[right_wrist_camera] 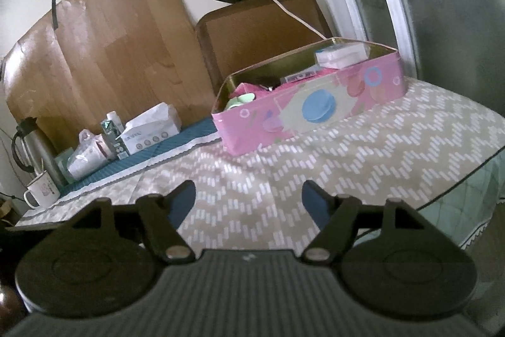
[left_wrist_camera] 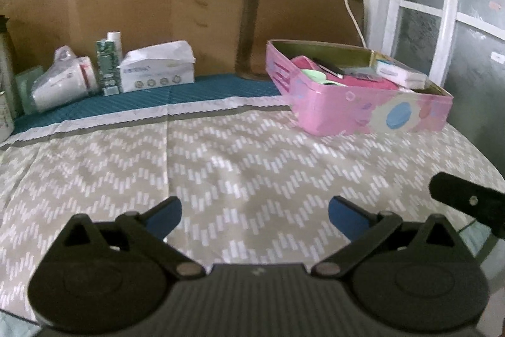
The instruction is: Organize soft objects
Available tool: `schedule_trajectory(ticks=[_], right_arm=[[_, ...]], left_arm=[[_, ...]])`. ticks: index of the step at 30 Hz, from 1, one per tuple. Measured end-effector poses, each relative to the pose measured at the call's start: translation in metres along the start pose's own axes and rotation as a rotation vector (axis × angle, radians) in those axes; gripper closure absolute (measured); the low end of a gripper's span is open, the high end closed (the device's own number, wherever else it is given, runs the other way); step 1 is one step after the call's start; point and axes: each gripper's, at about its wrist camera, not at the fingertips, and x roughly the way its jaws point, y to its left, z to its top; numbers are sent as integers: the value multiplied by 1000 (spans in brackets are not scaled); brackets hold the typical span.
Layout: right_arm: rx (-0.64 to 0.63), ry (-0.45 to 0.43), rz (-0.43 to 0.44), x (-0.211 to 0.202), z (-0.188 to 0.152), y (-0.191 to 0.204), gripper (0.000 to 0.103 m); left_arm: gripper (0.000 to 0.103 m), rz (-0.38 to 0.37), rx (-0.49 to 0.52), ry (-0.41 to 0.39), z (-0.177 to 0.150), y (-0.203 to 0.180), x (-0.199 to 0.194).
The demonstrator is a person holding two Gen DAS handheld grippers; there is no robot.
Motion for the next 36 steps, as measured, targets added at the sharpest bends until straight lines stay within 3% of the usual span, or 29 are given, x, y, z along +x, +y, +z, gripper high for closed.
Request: schedule_trajectory(ticks=[24, 36], right_arm=[[26, 31, -4, 6, -10, -1, 22], [35, 22, -17, 5, -12, -4, 21]], left_arm=[[0, 63, 60, 20, -6, -5, 3], [0, 133, 63, 0, -7, -6, 3]])
